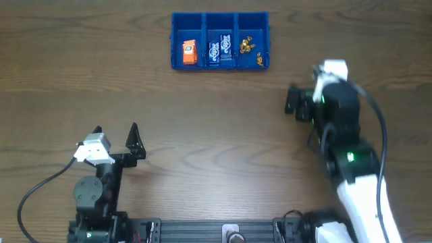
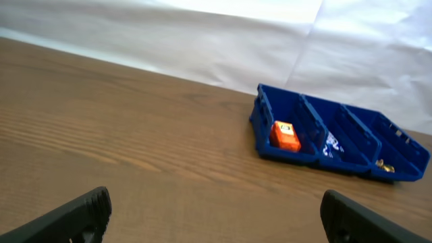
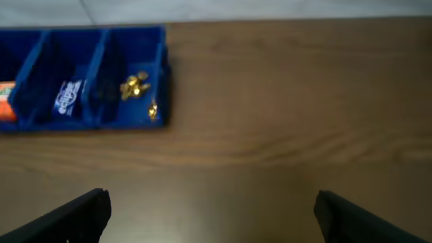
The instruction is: Sort Candies Into Trays
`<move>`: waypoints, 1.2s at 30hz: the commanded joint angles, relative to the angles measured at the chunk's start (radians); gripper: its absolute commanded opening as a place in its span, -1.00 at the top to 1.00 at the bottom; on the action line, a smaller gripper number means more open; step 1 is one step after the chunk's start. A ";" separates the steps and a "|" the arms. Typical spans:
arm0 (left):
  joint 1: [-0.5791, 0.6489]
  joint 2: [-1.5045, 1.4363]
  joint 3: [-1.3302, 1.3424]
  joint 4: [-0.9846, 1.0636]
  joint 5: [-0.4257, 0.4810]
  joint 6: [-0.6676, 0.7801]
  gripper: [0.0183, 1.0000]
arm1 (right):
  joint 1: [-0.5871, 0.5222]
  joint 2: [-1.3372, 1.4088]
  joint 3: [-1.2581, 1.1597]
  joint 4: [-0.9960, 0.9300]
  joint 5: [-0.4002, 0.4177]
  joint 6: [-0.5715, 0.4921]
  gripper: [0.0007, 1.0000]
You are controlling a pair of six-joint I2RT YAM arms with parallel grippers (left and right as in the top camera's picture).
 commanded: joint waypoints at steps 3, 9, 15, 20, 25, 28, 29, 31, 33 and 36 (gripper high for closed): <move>0.004 -0.006 -0.017 -0.042 -0.013 0.004 -1.00 | -0.140 -0.426 -0.443 0.227 -0.178 0.011 -1.00; 0.004 -0.006 -0.017 -0.042 -0.013 0.004 -1.00 | -0.165 -0.710 -0.620 0.291 -0.219 0.010 -1.00; 0.004 -0.006 -0.017 -0.042 -0.013 0.003 -1.00 | -0.165 -0.840 -0.705 0.329 -0.218 -0.080 -1.00; 0.004 -0.006 -0.017 -0.042 -0.013 0.003 -1.00 | -0.157 -0.887 -0.752 0.372 -0.195 -0.167 -1.00; 0.004 -0.006 -0.017 -0.042 -0.013 0.003 -1.00 | -0.116 -0.924 -0.752 0.332 -0.173 -0.202 -1.00; 0.004 -0.006 -0.017 -0.042 -0.013 0.004 -1.00 | -0.117 -0.924 -0.752 0.335 -0.173 -0.200 -1.00; 0.004 -0.006 -0.017 -0.042 -0.013 0.004 -0.99 | -0.118 -0.924 -0.752 0.334 -0.173 -0.200 -1.00; 0.004 -0.006 -0.017 -0.042 -0.013 0.004 -1.00 | -0.117 -0.924 -0.752 0.333 -0.173 -0.200 -1.00; 0.004 -0.006 -0.017 -0.042 -0.013 0.003 -1.00 | -0.117 -0.924 -0.752 0.333 -0.173 -0.200 -1.00; 0.004 -0.006 -0.017 -0.042 -0.013 0.004 -1.00 | -0.117 -0.924 -0.752 0.333 -0.173 -0.200 -1.00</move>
